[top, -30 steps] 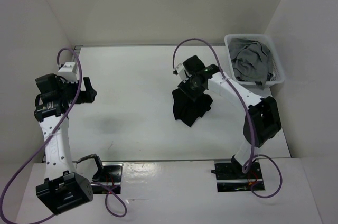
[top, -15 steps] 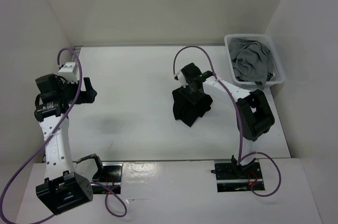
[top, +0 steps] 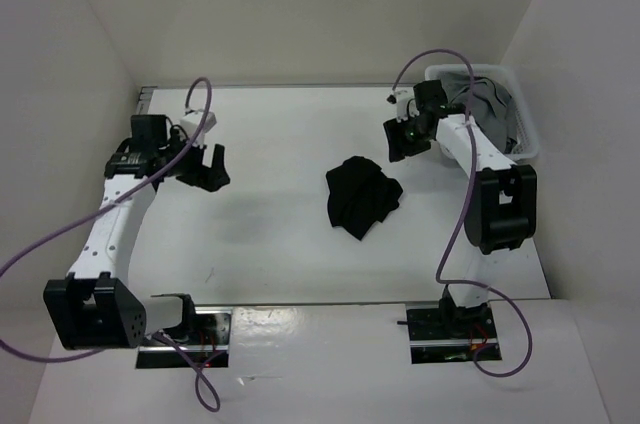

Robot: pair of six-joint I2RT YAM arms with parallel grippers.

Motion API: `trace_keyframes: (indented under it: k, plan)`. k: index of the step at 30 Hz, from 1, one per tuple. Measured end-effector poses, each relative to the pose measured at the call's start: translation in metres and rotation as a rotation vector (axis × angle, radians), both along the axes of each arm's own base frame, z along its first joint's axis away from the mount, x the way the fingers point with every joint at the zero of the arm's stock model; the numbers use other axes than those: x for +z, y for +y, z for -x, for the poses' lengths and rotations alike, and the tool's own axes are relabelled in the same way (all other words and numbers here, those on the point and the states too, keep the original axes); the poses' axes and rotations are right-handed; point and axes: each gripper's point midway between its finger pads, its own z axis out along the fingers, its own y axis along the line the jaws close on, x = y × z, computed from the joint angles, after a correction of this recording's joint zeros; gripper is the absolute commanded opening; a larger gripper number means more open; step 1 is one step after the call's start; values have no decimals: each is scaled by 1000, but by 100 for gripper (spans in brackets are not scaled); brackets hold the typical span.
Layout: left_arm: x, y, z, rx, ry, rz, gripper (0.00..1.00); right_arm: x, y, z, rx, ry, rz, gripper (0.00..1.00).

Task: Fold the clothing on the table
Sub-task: Move the skirt to the center of the board

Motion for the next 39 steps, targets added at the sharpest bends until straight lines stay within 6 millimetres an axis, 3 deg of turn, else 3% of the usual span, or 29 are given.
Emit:
trace_keyframes:
  k: [4,10,13,21,26,32,39]
  plan:
    - [-9,-26,-7,-102,34,-14,100,-13,27,25,87,77,-56,59]
    - [-28,-23,3,-95,85,-17,100,-14,56,42,176,122,-129,59]
    - [-25,-12,17,-53,63,-25,100,-25,59,43,184,153,-140,59]
    - [16,30,33,116,-112,-65,100,-75,58,43,173,280,-122,57]
    - [19,51,35,211,-120,-67,100,-69,60,26,173,245,-126,57]
    - [16,58,37,239,-115,-67,100,-49,54,3,156,180,-157,57]
    - [15,60,36,245,-114,-67,100,-72,48,3,138,240,-193,54]
